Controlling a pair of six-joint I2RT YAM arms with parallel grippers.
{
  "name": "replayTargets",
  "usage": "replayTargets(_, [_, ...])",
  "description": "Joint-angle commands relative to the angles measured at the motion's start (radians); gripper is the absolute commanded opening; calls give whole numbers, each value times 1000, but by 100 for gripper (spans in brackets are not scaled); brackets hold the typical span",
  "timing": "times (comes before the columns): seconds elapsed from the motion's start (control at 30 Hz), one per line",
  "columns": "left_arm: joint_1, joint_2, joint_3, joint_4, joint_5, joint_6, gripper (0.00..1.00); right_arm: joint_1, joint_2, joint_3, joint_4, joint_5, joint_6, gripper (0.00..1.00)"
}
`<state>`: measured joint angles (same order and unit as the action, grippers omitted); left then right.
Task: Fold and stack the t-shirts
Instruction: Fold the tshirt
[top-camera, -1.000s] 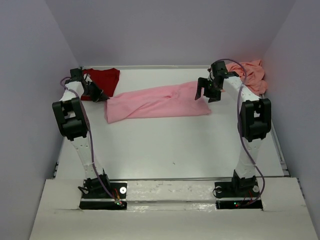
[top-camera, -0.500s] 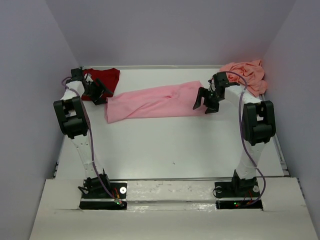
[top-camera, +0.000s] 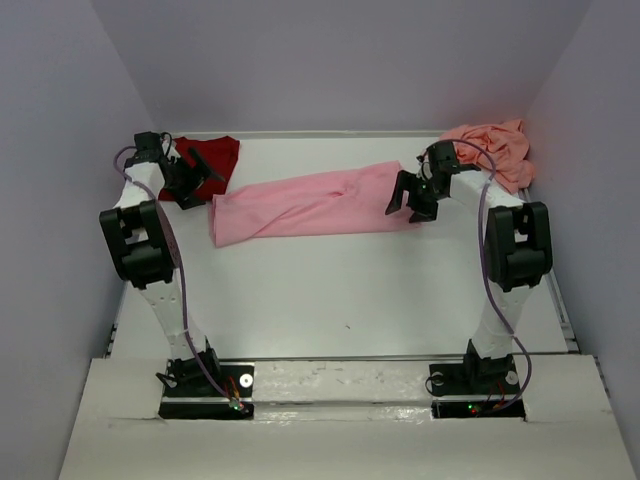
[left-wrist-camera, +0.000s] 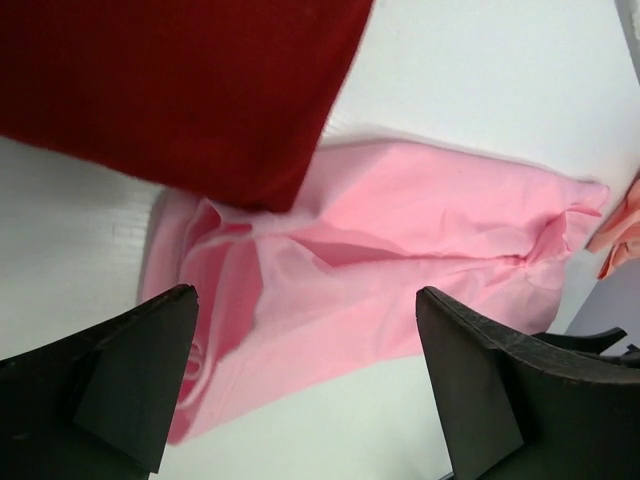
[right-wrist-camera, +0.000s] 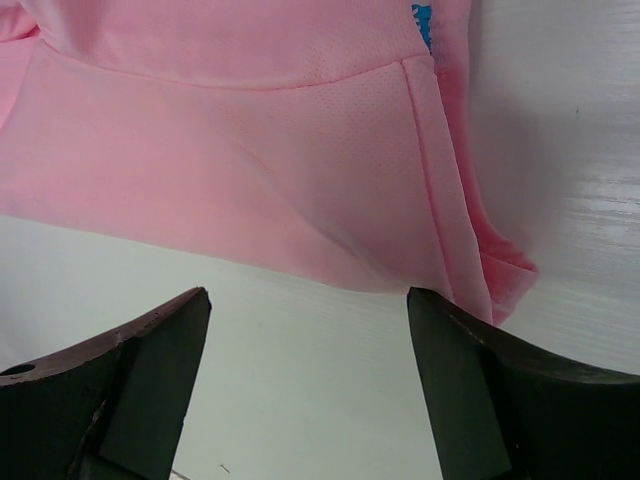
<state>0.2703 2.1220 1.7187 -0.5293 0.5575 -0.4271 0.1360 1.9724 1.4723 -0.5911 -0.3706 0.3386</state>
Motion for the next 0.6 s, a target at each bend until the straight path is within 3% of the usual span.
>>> replayTargets(0.0, [1,-189,-99,32,21,2,99,-15,-70,19,17,15,-16,85])
replayTargets(0.27, [1,-382,-373,46,6,14,99,-68,-70,60,-27,22,-46,85])
replayTargets(0.57, [1,-430,-511,11,-36,10,99,-90,-35,68,-24,18,-72,85])
